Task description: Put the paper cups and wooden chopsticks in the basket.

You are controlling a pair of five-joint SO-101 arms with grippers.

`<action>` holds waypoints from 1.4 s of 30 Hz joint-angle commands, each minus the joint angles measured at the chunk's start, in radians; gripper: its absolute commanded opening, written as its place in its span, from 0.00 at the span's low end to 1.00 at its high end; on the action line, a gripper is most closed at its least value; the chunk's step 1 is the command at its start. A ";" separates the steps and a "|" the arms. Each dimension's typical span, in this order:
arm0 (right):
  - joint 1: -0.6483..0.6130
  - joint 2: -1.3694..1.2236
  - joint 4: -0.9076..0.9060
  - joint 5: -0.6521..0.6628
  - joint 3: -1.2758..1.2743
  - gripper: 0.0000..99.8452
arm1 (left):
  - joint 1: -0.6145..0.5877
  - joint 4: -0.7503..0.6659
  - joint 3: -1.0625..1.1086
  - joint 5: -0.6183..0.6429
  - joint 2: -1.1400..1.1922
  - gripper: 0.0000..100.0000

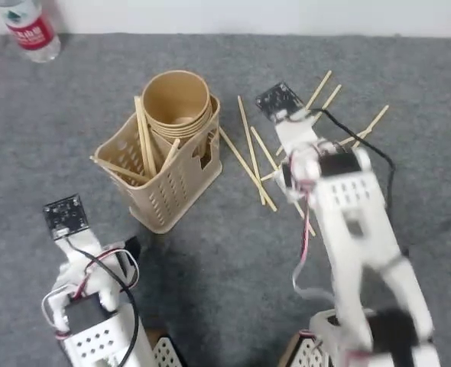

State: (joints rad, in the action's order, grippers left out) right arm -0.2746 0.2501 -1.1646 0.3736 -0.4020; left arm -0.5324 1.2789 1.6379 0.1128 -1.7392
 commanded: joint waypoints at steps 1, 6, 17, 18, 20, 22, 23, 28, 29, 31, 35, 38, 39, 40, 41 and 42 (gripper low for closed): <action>0.013 -0.211 0.001 -0.012 0.157 0.12 | -0.009 0.009 -0.004 0.017 -0.083 0.30; 0.010 -0.449 -0.056 -0.012 0.324 0.09 | -0.009 0.006 -0.004 0.018 -0.081 0.30; 0.004 -0.730 -0.081 -0.012 0.519 0.10 | -0.008 0.006 -0.004 0.018 -0.081 0.30; 0.002 -0.748 -0.084 -0.012 0.532 0.10 | -0.008 0.006 -0.004 0.018 -0.081 0.30; 0.005 -0.782 -0.088 -0.011 0.555 0.10 | -0.008 0.006 -0.004 0.018 -0.081 0.30; 0.002 -0.803 -0.088 -0.011 0.565 0.10 | -0.008 0.006 -0.004 0.018 -0.081 0.30; 0.001 -0.816 -0.088 -0.011 0.568 0.10 | -0.008 0.006 -0.004 0.018 -0.081 0.30; 0.008 -0.835 -0.081 -0.003 0.594 0.02 | -0.008 0.006 -0.004 0.018 -0.081 0.30; 0.019 -0.835 -0.085 0.008 0.606 0.00 | -0.008 0.006 -0.004 0.018 -0.081 0.30; 0.036 -0.826 -0.093 0.025 0.618 0.01 | -0.008 0.006 -0.004 0.018 -0.081 0.30; 0.050 -0.737 -0.243 0.023 0.721 0.01 | -0.008 0.006 -0.004 0.018 -0.081 0.30; 0.050 -0.588 -0.392 0.021 0.856 0.01 | -0.008 0.006 -0.004 0.018 -0.081 0.30; 0.050 -0.529 -0.430 0.021 0.899 0.01 | -0.008 0.006 -0.004 0.018 -0.081 0.30; 0.050 -0.470 -0.458 0.021 0.942 0.01 | -0.008 0.006 -0.004 0.018 -0.081 0.30; 0.044 -0.409 -0.476 0.021 0.982 0.01 | -0.008 0.006 -0.004 0.018 -0.081 0.30; 0.041 -0.352 -0.489 0.021 1.014 0.01 | -0.008 0.006 -0.004 0.018 -0.081 0.30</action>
State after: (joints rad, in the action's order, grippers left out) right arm -0.2302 -0.3207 -1.5957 0.3859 0.4695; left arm -0.5386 1.2850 1.6410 0.1189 -1.7438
